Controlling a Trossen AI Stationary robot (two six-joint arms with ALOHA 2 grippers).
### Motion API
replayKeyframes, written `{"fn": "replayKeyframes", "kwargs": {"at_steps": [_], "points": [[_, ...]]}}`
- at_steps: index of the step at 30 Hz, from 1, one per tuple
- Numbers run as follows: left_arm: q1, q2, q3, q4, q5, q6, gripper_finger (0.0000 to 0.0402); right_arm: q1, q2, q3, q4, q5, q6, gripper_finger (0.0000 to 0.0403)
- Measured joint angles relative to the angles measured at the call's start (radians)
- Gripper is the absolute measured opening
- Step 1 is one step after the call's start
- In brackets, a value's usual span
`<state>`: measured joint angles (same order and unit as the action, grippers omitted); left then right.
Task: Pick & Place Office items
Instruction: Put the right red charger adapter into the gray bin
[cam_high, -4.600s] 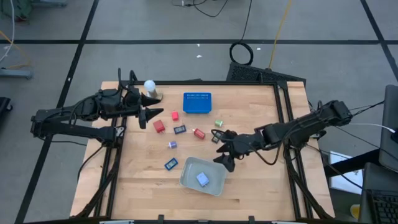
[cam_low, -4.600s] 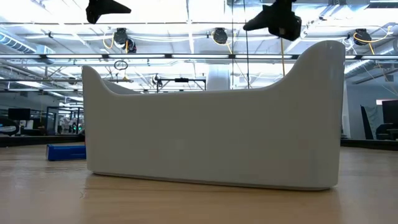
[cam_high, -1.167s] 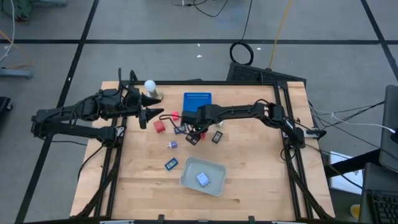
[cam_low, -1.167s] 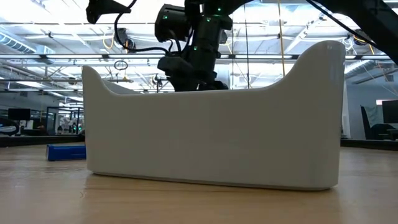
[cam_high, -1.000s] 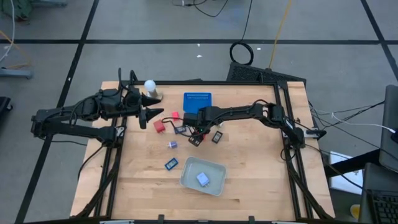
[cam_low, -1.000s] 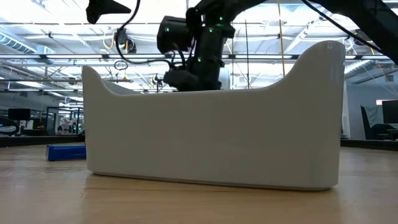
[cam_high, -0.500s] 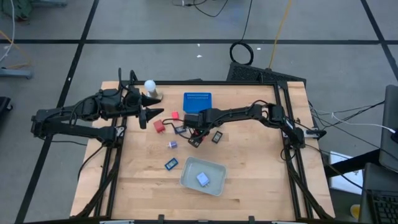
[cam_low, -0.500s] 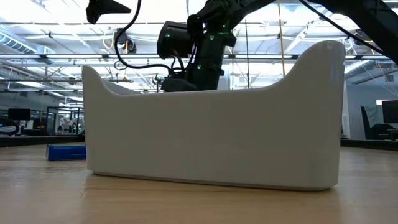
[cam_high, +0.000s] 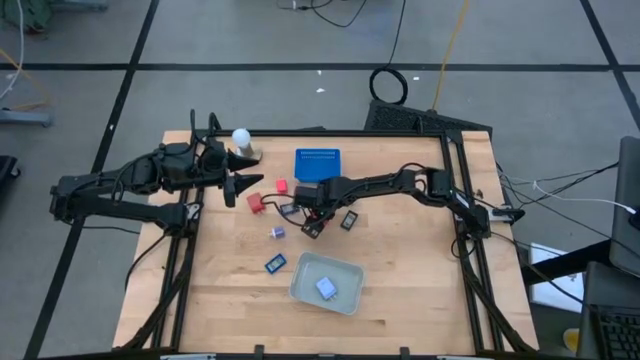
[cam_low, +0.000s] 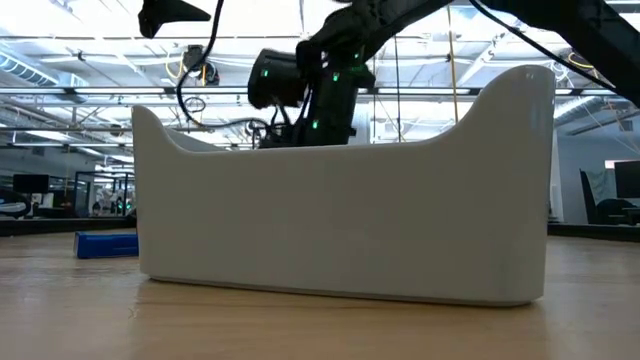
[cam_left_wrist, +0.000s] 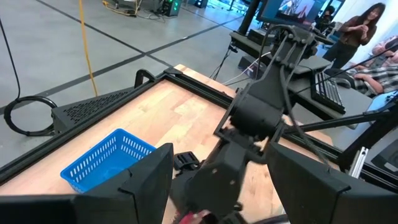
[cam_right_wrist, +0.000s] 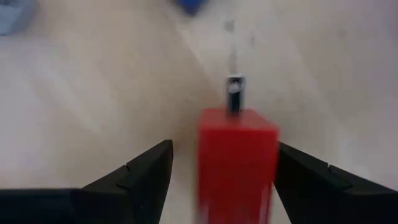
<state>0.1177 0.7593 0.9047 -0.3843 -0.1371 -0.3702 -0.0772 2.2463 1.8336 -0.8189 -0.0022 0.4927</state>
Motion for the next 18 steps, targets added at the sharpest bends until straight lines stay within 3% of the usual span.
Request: {"fn": "replayKeyframes", "kwargs": {"at_steps": [5, 15, 18], "points": [[0.000, 0.000, 0.000, 0.000, 0.000, 0.000, 0.0255, 0.000, 0.011, 0.001, 0.028, -0.002, 0.010, 0.0234], [0.000, 0.000, 0.000, 0.000, 0.000, 0.000, 0.0255, 0.000, 0.011, 0.001, 0.024, 0.000, -0.011, 0.0127], [0.000, 0.000, 0.000, 0.000, 0.000, 0.000, 0.0255, 0.000, 0.011, 0.001, 0.025, 0.000, -0.021, 0.0112]]}}
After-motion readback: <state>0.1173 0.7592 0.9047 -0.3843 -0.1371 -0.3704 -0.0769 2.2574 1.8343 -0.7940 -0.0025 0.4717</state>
